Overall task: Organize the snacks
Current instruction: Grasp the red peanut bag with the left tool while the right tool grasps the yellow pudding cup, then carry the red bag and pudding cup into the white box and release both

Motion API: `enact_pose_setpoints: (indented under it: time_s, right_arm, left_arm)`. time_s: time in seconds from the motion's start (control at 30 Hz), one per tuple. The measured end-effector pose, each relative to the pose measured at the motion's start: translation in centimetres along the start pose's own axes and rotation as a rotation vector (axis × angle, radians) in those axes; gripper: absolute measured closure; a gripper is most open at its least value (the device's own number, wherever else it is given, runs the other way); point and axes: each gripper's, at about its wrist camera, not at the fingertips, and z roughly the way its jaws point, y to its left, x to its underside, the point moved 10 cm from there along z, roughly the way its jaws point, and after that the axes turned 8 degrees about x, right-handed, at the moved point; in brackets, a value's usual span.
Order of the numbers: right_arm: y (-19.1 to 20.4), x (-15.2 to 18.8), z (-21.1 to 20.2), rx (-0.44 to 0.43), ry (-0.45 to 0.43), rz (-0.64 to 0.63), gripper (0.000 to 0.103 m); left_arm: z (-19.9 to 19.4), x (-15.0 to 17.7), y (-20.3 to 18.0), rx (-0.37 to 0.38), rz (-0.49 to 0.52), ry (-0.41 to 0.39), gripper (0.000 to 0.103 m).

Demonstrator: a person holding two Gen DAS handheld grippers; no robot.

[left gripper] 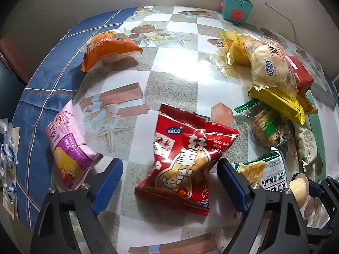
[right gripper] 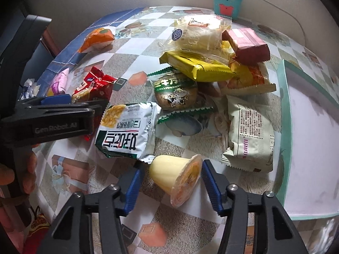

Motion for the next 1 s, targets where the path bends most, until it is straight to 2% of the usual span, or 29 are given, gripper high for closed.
enact_pose_setpoints:
  time_s: [0.3, 0.63, 1.0]
  right_arm:
    - [-0.4, 0.1, 0.0, 0.004, 0.009, 0.019, 0.051]
    - [-1.9, 0.4, -0.2, 0.007, 0.023, 0.070, 0.051]
    - [-2.8, 0.0, -2.1, -0.035, -0.010, 0.109, 0.052]
  left_arm:
    - [0.5, 0.0, -0.8, 0.008, -0.015, 0.020, 0.044]
    - [-0.6, 0.5, 0.4, -0.007, -0.076, 0.028, 0.054]
    - [-4.5, 0.6, 0.3, -0.015, -0.171, -0.015, 0.057]
